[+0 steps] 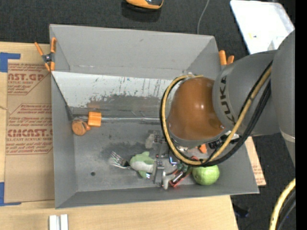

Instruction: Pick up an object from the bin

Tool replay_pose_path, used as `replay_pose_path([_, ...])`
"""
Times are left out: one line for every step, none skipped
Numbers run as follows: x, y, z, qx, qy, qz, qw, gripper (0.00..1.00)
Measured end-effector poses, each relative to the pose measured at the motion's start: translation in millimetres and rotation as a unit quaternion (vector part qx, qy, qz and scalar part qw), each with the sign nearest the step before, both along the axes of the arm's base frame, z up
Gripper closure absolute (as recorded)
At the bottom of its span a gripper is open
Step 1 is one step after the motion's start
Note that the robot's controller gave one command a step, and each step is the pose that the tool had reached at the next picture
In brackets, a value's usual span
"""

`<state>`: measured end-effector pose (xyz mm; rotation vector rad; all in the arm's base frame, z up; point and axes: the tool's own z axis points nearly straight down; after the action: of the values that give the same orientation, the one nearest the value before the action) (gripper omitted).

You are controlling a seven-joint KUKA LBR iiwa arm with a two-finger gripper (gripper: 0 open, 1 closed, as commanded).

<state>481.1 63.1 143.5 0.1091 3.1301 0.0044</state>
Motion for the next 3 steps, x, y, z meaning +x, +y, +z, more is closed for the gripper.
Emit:
replay_pose_path([4.5, 17, -41, 0.001, 0.0056, -0.181, 0.9834, 0.00])
replay_pose_path([3.1, 4, -75, 0.000, 0.0002, -0.080, 0.9968, 0.00])
replay_pose_path([0.7, 8, -73, 0.002, 0.0024, -0.266, 0.9641, 1.00])
